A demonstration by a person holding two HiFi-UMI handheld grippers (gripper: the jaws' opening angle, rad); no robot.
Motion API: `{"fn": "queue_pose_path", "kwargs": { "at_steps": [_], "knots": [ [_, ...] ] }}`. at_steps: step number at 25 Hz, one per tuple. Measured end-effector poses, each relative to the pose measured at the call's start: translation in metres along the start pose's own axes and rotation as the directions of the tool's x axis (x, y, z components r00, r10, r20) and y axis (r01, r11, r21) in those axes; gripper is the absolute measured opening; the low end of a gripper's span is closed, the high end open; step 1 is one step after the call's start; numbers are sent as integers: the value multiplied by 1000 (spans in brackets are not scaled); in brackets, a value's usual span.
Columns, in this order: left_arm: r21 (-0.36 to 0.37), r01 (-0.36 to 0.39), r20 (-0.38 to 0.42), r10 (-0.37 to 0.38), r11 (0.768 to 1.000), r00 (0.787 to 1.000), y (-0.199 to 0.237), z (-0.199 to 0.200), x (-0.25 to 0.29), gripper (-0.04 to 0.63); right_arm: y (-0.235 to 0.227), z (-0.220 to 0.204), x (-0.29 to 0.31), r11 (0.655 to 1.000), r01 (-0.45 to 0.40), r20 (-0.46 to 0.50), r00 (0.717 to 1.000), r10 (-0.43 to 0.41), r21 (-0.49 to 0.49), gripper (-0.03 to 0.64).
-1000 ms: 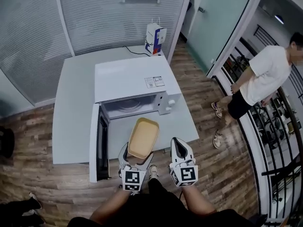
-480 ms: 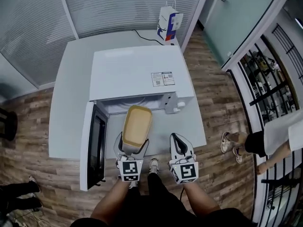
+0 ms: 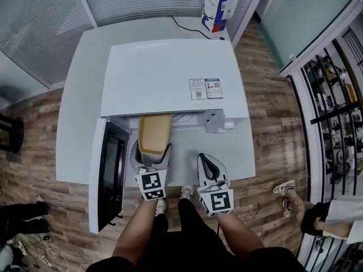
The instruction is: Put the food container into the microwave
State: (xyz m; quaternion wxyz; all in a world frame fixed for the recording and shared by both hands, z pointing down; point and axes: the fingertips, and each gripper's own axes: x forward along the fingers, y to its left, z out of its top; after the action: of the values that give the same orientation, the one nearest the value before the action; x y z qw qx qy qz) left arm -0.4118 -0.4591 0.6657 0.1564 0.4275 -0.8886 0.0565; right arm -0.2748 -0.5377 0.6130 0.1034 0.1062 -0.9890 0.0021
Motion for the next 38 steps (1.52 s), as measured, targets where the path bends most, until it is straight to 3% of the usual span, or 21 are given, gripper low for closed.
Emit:
{"fn": "queue_pose_path", "kwargs": {
  "at_steps": [18,31,38],
  "knots": [
    [59,-157,-44,159,986,986,17,7,83,479,-32,-52,13,999,-9,-114,993,15,50,6],
    [14,-151,-82,152,988,985,16,0,111,498,-48,-61,17,998,10,-134,991,-2,62,6],
    [13,-132,-79,132,991,988,9,-1,86,511,-43,-50,19,998,13,-111,994,-6,58,6]
  ]
}}
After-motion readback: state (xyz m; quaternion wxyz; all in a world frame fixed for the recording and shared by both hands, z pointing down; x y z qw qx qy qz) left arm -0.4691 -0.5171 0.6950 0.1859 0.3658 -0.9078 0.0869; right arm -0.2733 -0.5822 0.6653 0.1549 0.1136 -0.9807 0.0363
